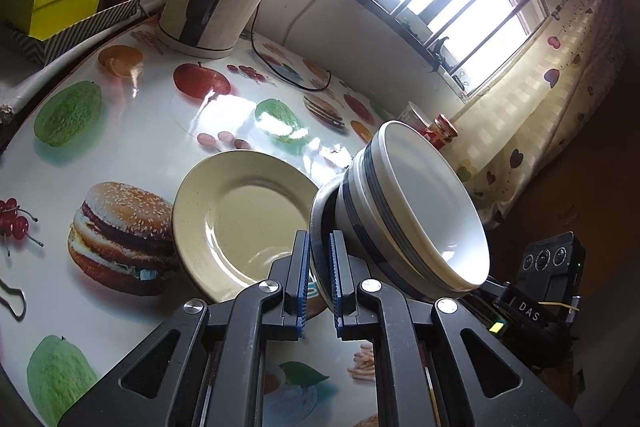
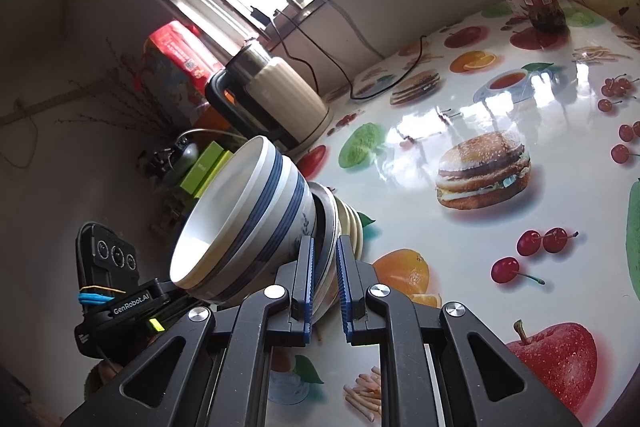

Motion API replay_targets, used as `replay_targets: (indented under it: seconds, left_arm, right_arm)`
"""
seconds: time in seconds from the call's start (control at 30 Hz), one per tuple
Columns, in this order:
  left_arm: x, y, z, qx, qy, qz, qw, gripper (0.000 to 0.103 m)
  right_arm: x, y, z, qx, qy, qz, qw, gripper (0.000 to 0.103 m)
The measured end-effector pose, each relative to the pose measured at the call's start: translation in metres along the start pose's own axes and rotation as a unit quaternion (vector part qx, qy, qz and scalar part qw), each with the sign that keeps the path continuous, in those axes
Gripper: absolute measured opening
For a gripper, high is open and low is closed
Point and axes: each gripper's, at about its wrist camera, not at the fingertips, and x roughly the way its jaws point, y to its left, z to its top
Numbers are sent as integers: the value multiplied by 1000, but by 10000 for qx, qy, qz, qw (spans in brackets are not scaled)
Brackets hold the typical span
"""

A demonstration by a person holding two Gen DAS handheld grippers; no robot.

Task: Organize plates and bowls
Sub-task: 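Carry the tilted bowl stack over the cream plate pile with both tools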

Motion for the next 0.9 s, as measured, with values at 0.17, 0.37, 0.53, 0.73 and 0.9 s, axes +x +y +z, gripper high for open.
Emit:
replay_targets:
  seconds: [0.17,0.37,0.53,0.73,0.9]
  left_arm:
    - [-1,7,6,-37,-59,37,10000,8]
    - [-1,17,12,-86,-91,118,9999,8]
    - [-1,26,16,-128,-112,157,9997,8]
    - [1,37,19,-183,-118,220,9995,8]
    - [2,43,20,-225,-129,265,9993,8]
  right_arm:
    - [10,1,4,-24,59,32,10000,13]
    - [28,3,6,-10,159,74,9998,13]
    - [40,3,8,1,214,108,9997,13]
    - [53,6,10,-25,306,120,9995,13]
    - [63,6,12,-22,377,135,9992,13]
